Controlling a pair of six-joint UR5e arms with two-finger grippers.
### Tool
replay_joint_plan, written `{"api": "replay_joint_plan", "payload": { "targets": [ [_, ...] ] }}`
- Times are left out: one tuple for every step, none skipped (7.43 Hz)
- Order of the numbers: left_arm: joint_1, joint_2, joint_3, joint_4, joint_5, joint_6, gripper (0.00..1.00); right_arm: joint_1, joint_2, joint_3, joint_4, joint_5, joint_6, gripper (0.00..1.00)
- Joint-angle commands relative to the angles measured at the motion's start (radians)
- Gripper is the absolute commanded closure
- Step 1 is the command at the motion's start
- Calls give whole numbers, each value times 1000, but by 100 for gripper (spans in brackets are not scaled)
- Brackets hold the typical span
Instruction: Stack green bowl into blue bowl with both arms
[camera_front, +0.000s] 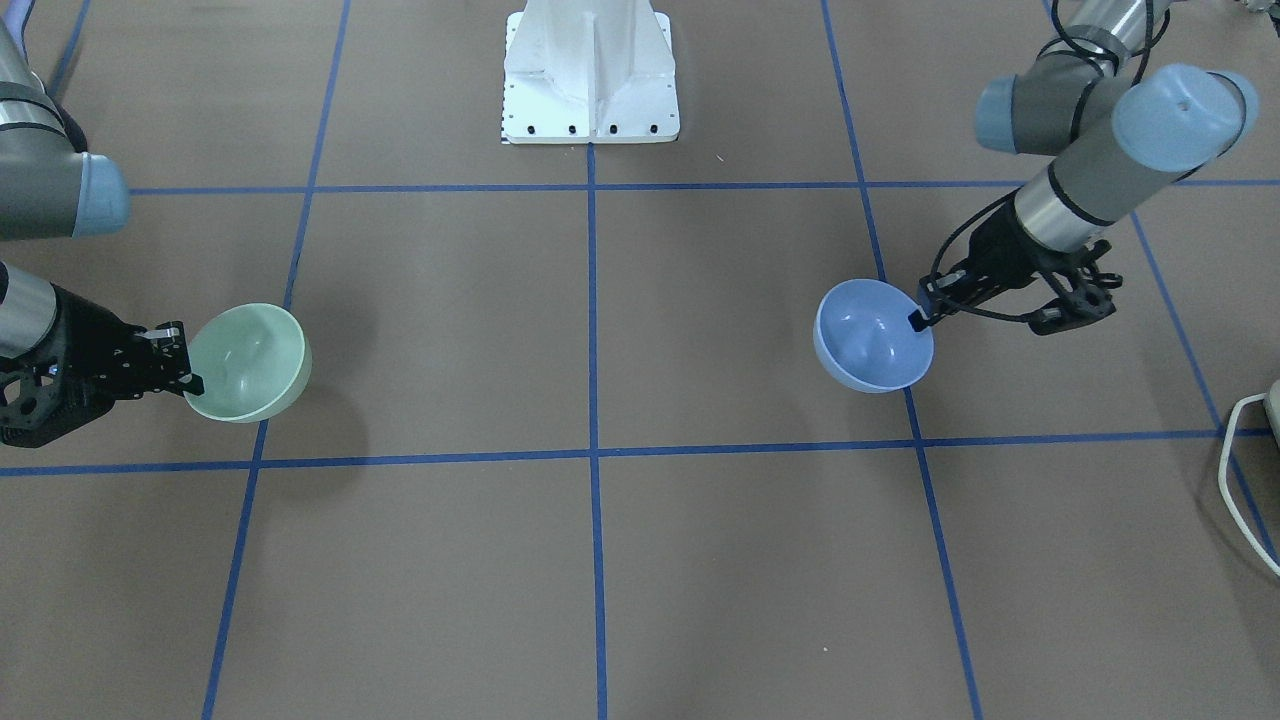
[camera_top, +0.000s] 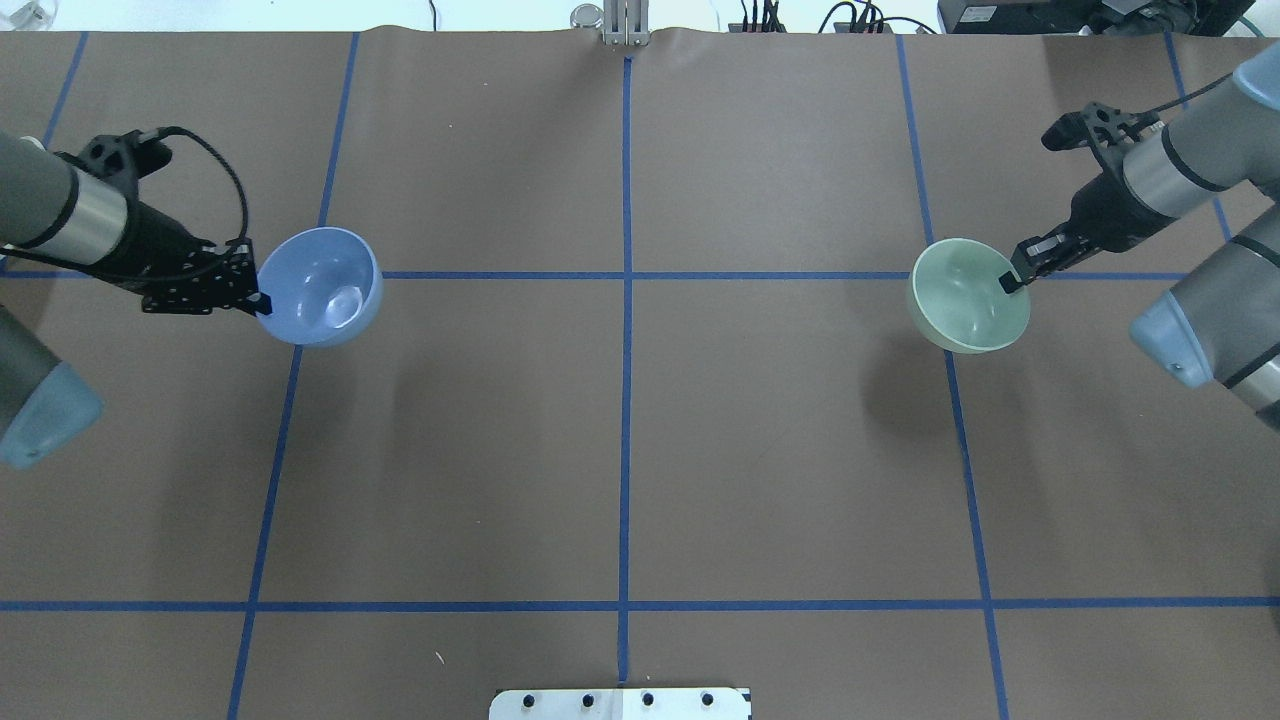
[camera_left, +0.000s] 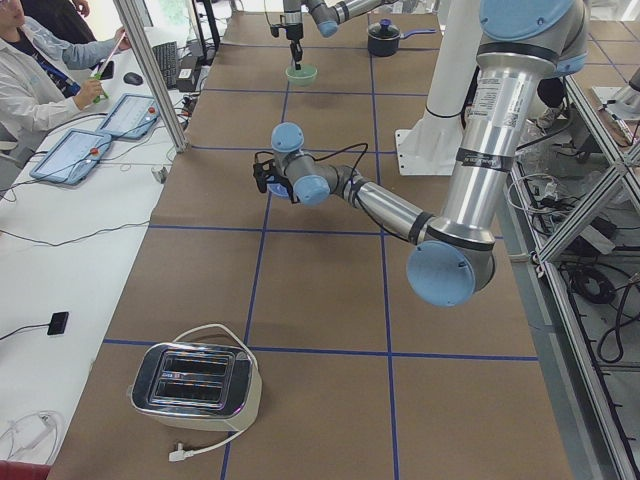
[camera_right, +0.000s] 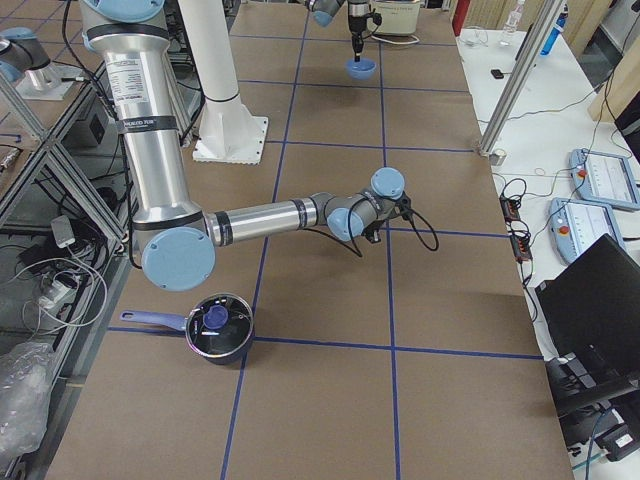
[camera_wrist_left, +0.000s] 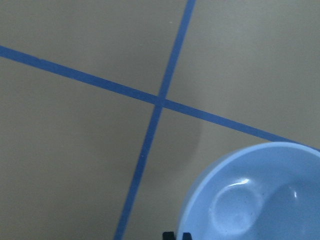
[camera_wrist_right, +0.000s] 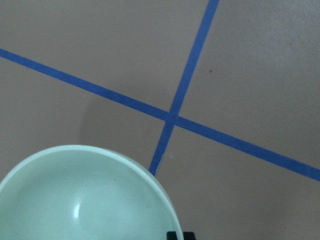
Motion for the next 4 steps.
{"api": "replay_joint_plan", "payload": {
  "targets": [
    [143, -189, 2, 172, 109, -125, 93, -50, 72, 18, -22, -6, 124, 100],
    [179, -269, 15, 261, 147, -137, 93, -75, 85, 40, -22, -9, 181, 100],
    [211, -313, 53, 265, 173, -177, 93, -87, 95, 54, -25, -11, 220, 100],
    [240, -367, 106, 262, 196, -215, 93, -95, 112, 67, -51, -14, 238, 100]
  ]
}}
